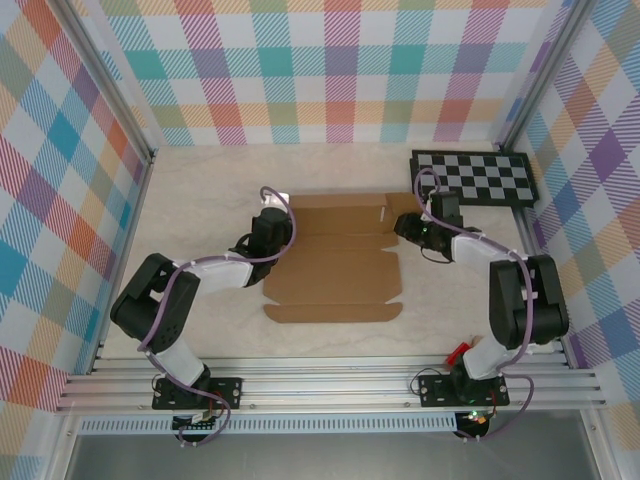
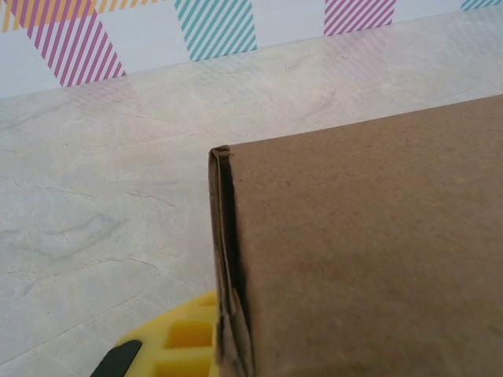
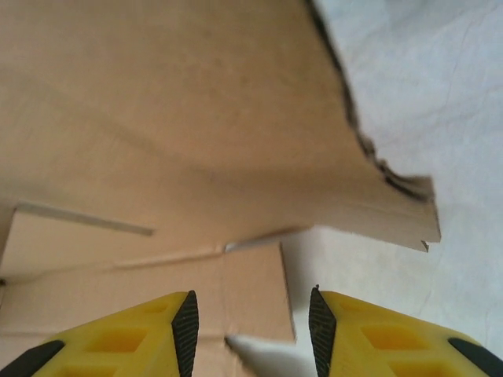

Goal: Fold the paper box

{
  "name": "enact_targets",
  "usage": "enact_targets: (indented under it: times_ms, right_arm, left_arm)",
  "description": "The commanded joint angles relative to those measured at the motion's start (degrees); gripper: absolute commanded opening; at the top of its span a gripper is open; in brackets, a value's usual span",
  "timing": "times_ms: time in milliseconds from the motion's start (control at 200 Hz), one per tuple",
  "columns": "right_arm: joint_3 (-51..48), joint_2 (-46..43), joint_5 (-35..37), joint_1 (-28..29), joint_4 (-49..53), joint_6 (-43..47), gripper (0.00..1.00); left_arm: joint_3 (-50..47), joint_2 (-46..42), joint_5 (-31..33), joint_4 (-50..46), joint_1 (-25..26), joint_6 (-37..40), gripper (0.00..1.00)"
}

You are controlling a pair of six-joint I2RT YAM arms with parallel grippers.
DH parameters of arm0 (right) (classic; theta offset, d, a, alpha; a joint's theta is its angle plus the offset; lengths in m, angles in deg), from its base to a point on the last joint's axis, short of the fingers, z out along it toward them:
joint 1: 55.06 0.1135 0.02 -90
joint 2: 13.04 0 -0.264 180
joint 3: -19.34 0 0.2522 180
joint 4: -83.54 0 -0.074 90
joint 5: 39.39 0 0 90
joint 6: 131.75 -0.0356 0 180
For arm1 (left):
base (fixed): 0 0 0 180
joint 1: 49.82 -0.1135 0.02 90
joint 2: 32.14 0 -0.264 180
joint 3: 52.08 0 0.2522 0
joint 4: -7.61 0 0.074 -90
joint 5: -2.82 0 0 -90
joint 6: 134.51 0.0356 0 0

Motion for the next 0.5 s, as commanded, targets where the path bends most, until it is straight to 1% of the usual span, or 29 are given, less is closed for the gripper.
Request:
enact_targets:
  times_ms: [0, 50, 185, 300, 495]
  right_arm:
    - [0.06, 3.04, 1.57, 0.46, -3.93, -1.71, 0.43]
    - [-0.9, 3.48, 1.82, 0.38, -5.7, -2.38, 0.43]
    - [-3.02, 6.1, -1.56, 0.48, -10.19, -6.5, 0.42]
    - [-4.85, 8.38, -2.22, 0.54, -13.44, -9.42, 0.41]
    - [-5.67, 9.12, -4.66, 1.13, -15.6, -8.62, 0.41]
  left_arm:
    - [-0.57, -1.44, 0.24, -1.97, -0.4, -0.34, 0.0]
    - [-0.22, -1.29, 0.62, -2.7, -0.42, -0.59, 0.0]
    - [0.7, -0.85, 2.86, -4.43, -0.43, -1.5, 0.0]
    - [1.56, 0.09, 3.87, -5.54, -0.44, -2.59, 0.0]
    - [1.69, 0.57, 2.79, -5.69, -0.35, -3.83, 0.0]
